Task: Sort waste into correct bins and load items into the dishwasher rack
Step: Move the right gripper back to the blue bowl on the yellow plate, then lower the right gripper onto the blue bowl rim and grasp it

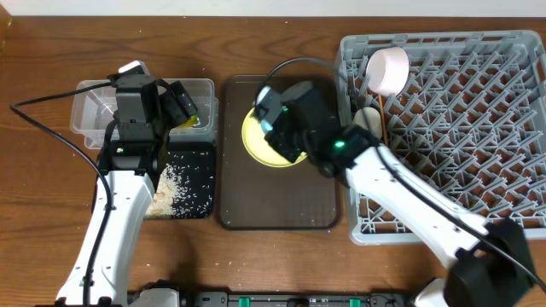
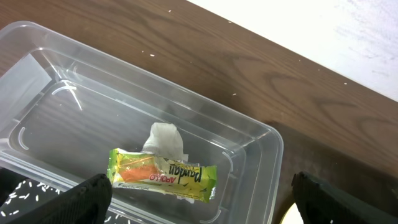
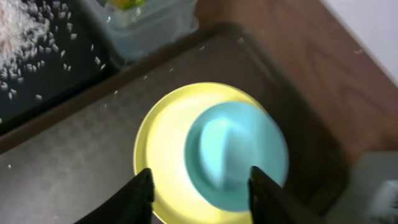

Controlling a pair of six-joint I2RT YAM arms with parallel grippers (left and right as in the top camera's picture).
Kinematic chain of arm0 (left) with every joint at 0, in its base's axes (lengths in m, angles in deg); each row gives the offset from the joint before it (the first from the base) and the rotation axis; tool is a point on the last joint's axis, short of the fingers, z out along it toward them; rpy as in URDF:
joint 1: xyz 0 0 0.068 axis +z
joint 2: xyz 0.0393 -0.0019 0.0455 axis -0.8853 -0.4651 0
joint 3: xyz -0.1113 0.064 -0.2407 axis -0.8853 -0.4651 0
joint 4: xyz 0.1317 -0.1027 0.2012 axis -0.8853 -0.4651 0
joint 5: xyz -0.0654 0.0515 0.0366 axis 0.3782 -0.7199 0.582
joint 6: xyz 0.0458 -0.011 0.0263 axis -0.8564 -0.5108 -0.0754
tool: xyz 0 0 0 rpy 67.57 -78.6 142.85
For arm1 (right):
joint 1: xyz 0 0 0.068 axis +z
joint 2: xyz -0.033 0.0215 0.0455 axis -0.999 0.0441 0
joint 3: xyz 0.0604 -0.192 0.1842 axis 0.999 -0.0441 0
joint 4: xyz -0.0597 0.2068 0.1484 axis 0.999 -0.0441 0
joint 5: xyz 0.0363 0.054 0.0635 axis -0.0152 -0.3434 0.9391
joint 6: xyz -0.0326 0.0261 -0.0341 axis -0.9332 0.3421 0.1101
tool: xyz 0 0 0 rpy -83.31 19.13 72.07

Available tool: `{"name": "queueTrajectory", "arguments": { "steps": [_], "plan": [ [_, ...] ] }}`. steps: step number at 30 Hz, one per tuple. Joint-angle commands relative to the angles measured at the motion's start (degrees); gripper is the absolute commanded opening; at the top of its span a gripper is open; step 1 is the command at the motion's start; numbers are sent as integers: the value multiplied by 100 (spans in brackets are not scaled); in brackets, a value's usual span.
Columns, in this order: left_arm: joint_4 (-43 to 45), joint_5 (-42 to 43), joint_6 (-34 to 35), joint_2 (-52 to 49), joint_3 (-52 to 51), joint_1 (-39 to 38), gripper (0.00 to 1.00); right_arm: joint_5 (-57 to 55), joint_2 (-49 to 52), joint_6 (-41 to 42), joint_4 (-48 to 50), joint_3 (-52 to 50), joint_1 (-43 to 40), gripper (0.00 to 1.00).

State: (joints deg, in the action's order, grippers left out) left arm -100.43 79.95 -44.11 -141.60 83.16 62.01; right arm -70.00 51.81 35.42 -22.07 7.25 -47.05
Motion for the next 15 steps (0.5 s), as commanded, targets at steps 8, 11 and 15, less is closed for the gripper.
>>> {"name": "queueTrajectory", "arguments": {
  "steps": [8, 11, 15],
  "plan": [
    [-11, -70, -57, 24, 105, 11, 95, -151, 846, -170, 179, 66, 114, 43],
    [-11, -68, -57, 24, 105, 11, 95, -151, 1012, -219, 243, 66, 114, 42],
    [-11, -68, -57, 24, 105, 11, 95, -151, 1158, -275, 337, 66, 111, 41]
  ]
}}
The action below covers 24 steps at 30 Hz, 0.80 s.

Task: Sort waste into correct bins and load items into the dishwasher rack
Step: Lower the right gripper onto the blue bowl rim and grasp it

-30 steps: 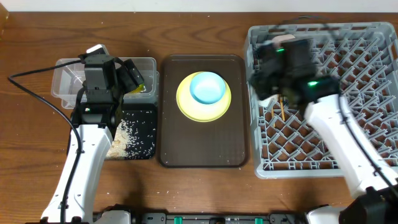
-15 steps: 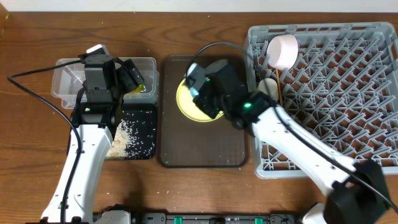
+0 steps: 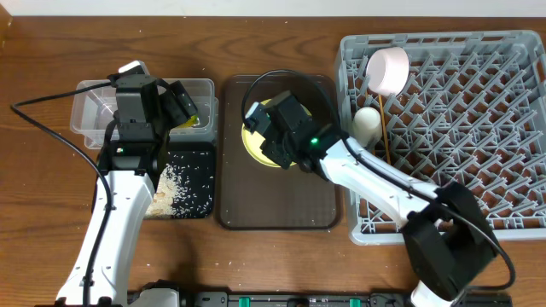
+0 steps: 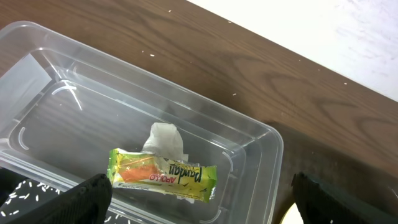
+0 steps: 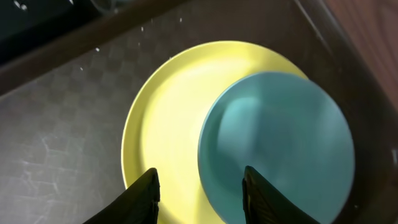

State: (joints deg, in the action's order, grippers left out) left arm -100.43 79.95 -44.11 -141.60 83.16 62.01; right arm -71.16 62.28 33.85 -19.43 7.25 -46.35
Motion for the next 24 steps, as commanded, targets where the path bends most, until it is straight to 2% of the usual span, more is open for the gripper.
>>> {"name": "queueTrajectory", "arguments": {
  "steps": [1, 6, 14, 20, 24],
  "plan": [
    [-11, -70, -57, 24, 105, 11, 95, -37, 127, -127, 105, 66, 42, 40],
    [-11, -70, -57, 24, 105, 11, 95, -35, 262, -356, 153, 63, 42, 30],
    [-11, -68, -57, 24, 105, 11, 95, -37, 345, -376, 151, 61, 42, 29],
    [-11, -70, -57, 24, 105, 11, 95, -37, 422, -542, 90, 42, 28, 24],
    [-11, -70, -57, 24, 105, 11, 95, -39, 444, -570, -52, 35, -42, 24]
  ]
}}
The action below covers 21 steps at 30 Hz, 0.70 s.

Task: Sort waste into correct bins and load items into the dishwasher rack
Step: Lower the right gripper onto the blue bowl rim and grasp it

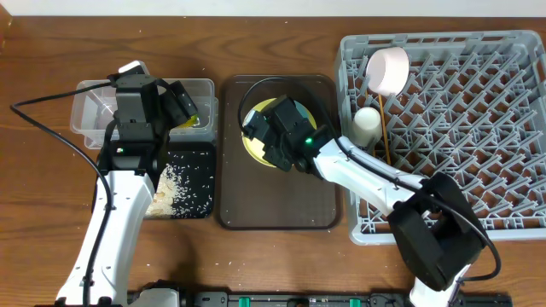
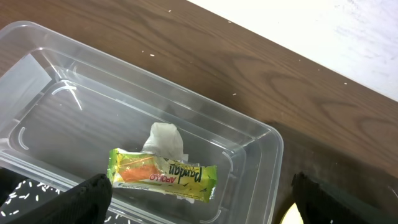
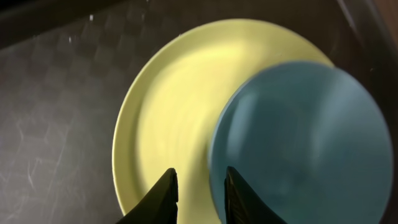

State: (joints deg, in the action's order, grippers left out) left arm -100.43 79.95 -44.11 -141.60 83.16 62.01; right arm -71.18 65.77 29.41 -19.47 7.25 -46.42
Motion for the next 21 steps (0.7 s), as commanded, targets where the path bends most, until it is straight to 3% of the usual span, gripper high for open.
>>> {"name": "queueTrajectory", "arguments": {
  "steps": [1, 21],
  "plan": [
    [-11, -70, -57, 24, 105, 11, 95, -42, 94, -127, -70, 35, -52, 24],
    [-11, -68, -57, 24, 105, 11, 96, -483, 94, -232, -409, 35, -72, 15]
  ]
}}
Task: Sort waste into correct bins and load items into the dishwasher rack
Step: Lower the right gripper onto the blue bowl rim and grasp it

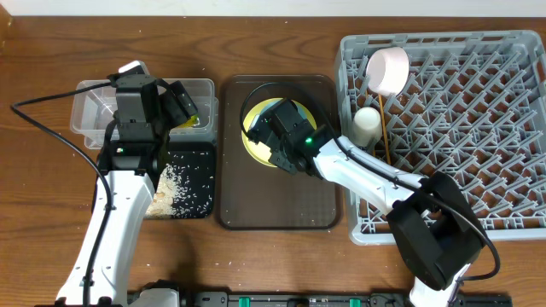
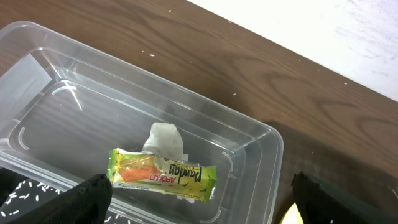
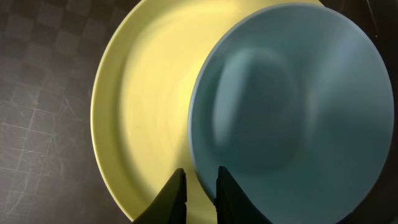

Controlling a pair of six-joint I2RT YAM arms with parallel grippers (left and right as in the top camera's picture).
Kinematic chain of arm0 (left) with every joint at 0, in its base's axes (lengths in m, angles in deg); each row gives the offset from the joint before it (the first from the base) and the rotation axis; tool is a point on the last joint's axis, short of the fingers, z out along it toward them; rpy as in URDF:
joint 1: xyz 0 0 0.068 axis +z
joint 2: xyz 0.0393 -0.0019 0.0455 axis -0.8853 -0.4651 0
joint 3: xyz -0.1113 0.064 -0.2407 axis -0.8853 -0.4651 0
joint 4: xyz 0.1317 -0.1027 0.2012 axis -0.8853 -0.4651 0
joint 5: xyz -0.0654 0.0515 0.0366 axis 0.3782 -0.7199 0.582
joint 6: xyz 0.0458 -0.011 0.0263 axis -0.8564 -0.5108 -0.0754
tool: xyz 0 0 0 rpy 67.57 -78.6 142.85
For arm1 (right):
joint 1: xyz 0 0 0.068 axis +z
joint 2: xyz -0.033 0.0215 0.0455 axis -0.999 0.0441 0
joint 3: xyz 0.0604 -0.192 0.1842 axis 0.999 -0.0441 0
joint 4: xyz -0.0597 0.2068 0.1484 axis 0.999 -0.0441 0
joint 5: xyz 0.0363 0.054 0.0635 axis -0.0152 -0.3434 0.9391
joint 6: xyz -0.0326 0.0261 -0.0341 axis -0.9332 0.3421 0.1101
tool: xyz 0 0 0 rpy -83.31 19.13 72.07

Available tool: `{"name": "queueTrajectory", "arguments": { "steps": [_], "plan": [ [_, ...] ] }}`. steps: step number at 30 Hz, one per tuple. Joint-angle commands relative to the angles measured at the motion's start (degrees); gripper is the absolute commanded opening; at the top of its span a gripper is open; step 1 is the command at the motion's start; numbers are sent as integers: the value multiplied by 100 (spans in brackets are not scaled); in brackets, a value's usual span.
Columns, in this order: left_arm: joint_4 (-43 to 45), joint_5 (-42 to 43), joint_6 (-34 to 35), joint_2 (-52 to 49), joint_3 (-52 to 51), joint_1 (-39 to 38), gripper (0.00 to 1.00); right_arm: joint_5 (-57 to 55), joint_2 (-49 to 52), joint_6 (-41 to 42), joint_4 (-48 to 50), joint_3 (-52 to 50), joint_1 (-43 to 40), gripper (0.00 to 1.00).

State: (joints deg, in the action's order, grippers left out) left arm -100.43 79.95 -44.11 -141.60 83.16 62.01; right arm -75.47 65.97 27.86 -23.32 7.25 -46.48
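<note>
A blue bowl (image 3: 292, 112) rests in a yellow plate (image 3: 143, 106) on the dark serving tray (image 1: 277, 205). My right gripper (image 3: 199, 186) stands astride the bowl's left rim, one finger over the plate and one inside the bowl. Its jaws are narrow, with a thin gap still showing. The overhead view puts it (image 1: 277, 141) on top of the plate. My left gripper (image 2: 199, 208) hangs wide open and empty over the clear bin (image 2: 267, 134). A green snack wrapper (image 2: 165, 174) and a crumpled tissue (image 2: 165, 138) lie in that bin.
The grey dishwasher rack (image 1: 461, 128) fills the right side and holds a pink cup (image 1: 388, 70) and a white piece (image 1: 367, 124) at its left edge. A black bin with spilled rice (image 1: 183, 183) sits in front of the clear bin.
My right gripper's fingers have narrowed further and now straddle the blue bowl's rim, closer to the dishes. The left arm has not moved.
My right gripper first hung wide open above the plate and bowl. At each later moment it was lower and its jaws narrower, ending astride the bowl's rim. The left gripper stayed open over the clear bin throughout.
</note>
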Motion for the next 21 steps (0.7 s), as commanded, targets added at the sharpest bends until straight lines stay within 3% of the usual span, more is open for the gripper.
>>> {"name": "queueTrajectory", "arguments": {
  "steps": [1, 10, 21],
  "plan": [
    [-11, -68, -57, 24, 105, 11, 95, -55, 74, -79, -39, 33, -68, 15],
    [-11, -70, -57, 24, 105, 11, 95, -52, 76, -378, -70, 35, -68, 23],
    [-11, -70, -57, 24, 105, 11, 95, -33, 81, -402, -50, 35, -72, 17]
  ]
}}
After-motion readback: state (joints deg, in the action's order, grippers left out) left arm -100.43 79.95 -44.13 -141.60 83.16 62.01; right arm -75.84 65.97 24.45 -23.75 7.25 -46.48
